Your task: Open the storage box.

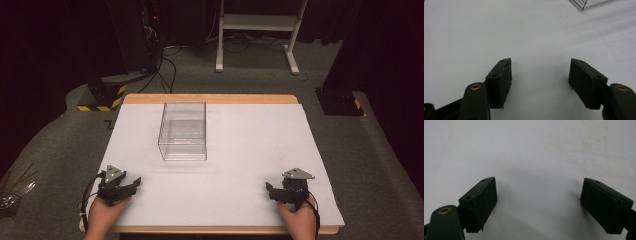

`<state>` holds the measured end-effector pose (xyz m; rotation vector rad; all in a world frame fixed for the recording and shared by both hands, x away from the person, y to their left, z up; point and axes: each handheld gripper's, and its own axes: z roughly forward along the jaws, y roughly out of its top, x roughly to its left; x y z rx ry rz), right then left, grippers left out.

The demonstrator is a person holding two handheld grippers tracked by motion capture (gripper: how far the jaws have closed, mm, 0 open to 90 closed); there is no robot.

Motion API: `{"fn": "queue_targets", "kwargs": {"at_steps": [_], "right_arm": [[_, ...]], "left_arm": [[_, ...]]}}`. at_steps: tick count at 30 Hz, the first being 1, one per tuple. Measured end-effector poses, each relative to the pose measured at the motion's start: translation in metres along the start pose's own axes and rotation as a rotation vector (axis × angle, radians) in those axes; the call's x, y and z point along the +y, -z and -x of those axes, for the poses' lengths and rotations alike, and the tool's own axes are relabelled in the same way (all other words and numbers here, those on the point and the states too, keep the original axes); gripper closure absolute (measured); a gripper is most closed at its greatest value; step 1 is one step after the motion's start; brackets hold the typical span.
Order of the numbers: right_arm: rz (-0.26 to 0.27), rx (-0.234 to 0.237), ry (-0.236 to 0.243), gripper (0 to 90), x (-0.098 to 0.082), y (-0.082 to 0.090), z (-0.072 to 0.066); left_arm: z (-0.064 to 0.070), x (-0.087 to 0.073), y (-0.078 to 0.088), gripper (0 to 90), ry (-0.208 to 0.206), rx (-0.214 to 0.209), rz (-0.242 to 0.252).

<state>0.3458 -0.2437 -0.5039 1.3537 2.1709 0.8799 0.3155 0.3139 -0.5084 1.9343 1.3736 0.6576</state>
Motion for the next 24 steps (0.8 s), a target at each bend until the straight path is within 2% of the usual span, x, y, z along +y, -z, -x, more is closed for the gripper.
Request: {"fn": "queue_targets", "kwargs": {"at_steps": [24], "right_arm": [[0.001, 0.005, -0.001, 14.0, -0.0002, -0.0001, 0.0006]], "left_arm": [[-0.0013, 0.0006, 0.0003, 35.1, 0.000, -0.006, -0.006]]}}
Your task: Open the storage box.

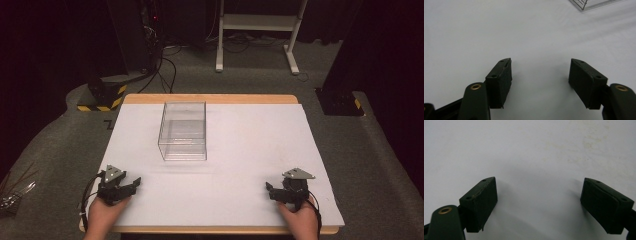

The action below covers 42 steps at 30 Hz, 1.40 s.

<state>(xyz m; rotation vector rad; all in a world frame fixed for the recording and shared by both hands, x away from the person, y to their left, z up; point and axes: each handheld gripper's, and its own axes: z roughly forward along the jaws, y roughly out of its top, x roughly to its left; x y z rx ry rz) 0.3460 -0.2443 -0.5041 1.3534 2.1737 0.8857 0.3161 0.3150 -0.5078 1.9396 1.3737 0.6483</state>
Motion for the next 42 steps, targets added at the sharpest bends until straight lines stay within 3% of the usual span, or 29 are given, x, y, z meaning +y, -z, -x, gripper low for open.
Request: {"fn": "queue_targets", "kwargs": {"at_steps": [4, 8, 11, 32, 38, 42], "right_arm": [[0.000, 0.000, 0.000, 14.0, 0.000, 0.000, 0.000], [0.000, 0.000, 0.000, 14.0, 0.000, 0.000, 0.000], [0.000, 0.000, 0.000, 14.1, 0.000, 0.000, 0.000], [0.000, -0.001, -0.001, 14.2, 0.000, 0.000, 0.000], [0.000, -0.002, 0.000, 14.2, 0.000, 0.000, 0.000], [0.001, -0.003, 0.001, 14.2, 0.000, 0.000, 0.000]], "left_arm": [[0.001, 0.000, 0.000, 34.7, -0.002, 0.007, 0.000], [-0.002, 0.002, 0.002, 33.5, 0.035, 0.013, -0.009], [-0.004, 0.003, 0.005, 33.7, 0.052, -0.007, 0.011], [0.012, 0.009, 0.013, 35.2, -0.004, -0.071, 0.065], [0.016, 0.011, 0.015, 37.1, 0.002, -0.102, 0.098], [0.020, 0.013, 0.017, 38.7, 0.016, -0.147, 0.123]]}}
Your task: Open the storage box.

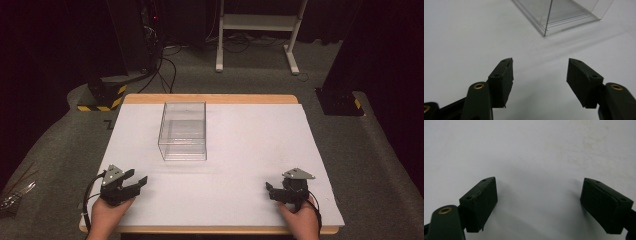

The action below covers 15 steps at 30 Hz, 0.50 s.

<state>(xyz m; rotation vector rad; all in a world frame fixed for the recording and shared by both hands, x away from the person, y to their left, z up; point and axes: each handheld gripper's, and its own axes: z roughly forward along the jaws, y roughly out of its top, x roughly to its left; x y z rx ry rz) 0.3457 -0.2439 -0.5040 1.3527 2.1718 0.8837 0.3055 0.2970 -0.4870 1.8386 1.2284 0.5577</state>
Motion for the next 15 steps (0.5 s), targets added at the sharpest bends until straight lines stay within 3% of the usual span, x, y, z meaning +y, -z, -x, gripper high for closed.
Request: {"fn": "queue_targets", "kwargs": {"at_steps": [8, 15], "right_arm": [[0.000, -0.001, 0.000, 14.3, 0.000, 0.000, 0.000], [0.000, -0.002, 0.001, 14.4, 0.000, 0.000, 0.000]], "left_arm": [[0.011, 0.006, 0.002, 40.8, -0.022, -0.047, 0.026], [0.018, 0.010, -0.001, 39.7, -0.035, -0.073, 0.011]]}}
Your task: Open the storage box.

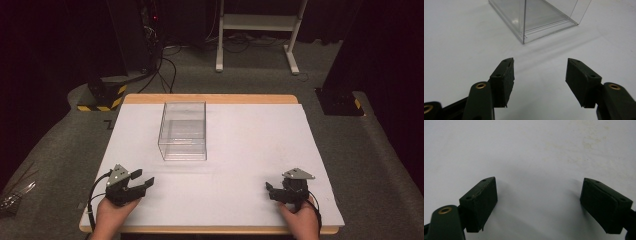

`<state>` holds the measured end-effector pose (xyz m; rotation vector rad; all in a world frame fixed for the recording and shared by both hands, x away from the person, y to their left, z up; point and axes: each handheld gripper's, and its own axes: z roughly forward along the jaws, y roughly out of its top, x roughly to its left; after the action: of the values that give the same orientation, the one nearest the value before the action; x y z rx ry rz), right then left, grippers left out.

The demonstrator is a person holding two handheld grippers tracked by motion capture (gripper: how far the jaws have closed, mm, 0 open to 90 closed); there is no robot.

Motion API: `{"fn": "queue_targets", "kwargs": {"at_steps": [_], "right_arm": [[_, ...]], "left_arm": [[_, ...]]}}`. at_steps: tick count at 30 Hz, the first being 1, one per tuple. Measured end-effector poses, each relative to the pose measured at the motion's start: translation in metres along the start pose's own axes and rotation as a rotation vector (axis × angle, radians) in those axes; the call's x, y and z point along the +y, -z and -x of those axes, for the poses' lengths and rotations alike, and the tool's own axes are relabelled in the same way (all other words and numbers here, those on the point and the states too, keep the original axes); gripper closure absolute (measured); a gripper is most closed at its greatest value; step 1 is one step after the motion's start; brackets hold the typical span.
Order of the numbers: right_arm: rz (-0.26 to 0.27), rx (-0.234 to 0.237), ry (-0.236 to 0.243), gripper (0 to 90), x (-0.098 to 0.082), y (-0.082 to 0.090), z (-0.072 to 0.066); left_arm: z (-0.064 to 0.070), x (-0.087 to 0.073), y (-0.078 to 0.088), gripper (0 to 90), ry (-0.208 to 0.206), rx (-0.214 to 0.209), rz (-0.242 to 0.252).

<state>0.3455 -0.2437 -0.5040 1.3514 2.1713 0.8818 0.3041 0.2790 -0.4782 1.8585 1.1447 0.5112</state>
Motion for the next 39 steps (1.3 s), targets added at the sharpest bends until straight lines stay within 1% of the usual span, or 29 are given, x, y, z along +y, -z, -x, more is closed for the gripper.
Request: {"fn": "queue_targets", "kwargs": {"at_steps": [3, 4, 5, 6, 8, 12, 13, 16, 18, 20, 22, 23, 27, 28, 30, 34, 39], "right_arm": [[0.000, 0.000, 0.000, 14.4, 0.000, 0.000, 0.000], [0.000, 0.000, 0.000, 14.4, 0.000, 0.000, 0.000], [0.000, 0.000, 0.000, 14.4, 0.000, 0.000, 0.000], [0.000, 0.000, 0.000, 14.4, 0.000, 0.000, 0.000], [0.000, 0.001, 0.000, 14.4, 0.000, 0.000, 0.000], [0.000, 0.000, 0.000, 14.4, 0.000, 0.000, 0.000], [0.000, 0.000, 0.000, 14.4, 0.000, 0.000, 0.000], [0.000, 0.000, 0.000, 14.4, 0.000, 0.000, 0.000], [0.000, 0.000, 0.000, 14.4, 0.000, 0.000, 0.000], [0.000, 0.000, 0.000, 14.4, 0.000, 0.000, 0.000], [0.000, 0.001, 0.000, 14.4, 0.000, 0.000, 0.000], [0.000, 0.001, 0.000, 14.4, 0.000, 0.000, 0.000], [0.000, 0.000, 0.000, 14.4, 0.000, 0.000, 0.000], [0.000, 0.000, 0.000, 14.4, 0.000, 0.000, 0.000], [0.000, 0.000, 0.000, 14.4, 0.000, 0.000, 0.000], [0.000, 0.000, 0.000, 14.4, 0.000, 0.000, 0.000], [0.000, 0.000, 0.000, 14.4, 0.000, 0.000, 0.000]], "left_arm": [[0.003, 0.002, -0.002, 39.4, -0.009, -0.019, 0.001], [0.003, 0.003, -0.002, 39.3, -0.007, -0.023, 0.005], [0.004, 0.004, -0.002, 39.1, 0.000, -0.038, 0.015], [0.004, 0.004, -0.002, 38.9, 0.000, -0.038, 0.015], [0.005, 0.006, -0.004, 38.9, 0.007, -0.056, 0.024], [0.007, 0.009, -0.006, 37.9, 0.010, -0.071, 0.030], [0.007, 0.011, -0.007, 37.9, 0.010, -0.083, 0.035], [0.006, 0.015, -0.010, 38.1, 0.031, -0.110, 0.043], [0.006, 0.017, -0.012, 38.2, 0.035, -0.123, 0.045], [0.006, 0.020, -0.014, 37.8, 0.027, -0.123, 0.056], [0.007, 0.022, -0.015, 37.2, 0.023, -0.116, 0.055], [0.008, 0.024, -0.018, 37.2, 0.013, -0.108, 0.055], [0.015, 0.033, -0.024, 34.5, 0.001, -0.097, 0.062], [0.015, 0.033, -0.024, 34.2, 0.001, -0.097, 0.062], [0.019, 0.039, -0.028, 34.2, -0.011, -0.093, 0.062], [0.021, 0.042, -0.032, 34.2, -0.016, -0.090, 0.070], [0.021, 0.048, -0.040, 34.2, -0.006, -0.091, 0.072]]}}
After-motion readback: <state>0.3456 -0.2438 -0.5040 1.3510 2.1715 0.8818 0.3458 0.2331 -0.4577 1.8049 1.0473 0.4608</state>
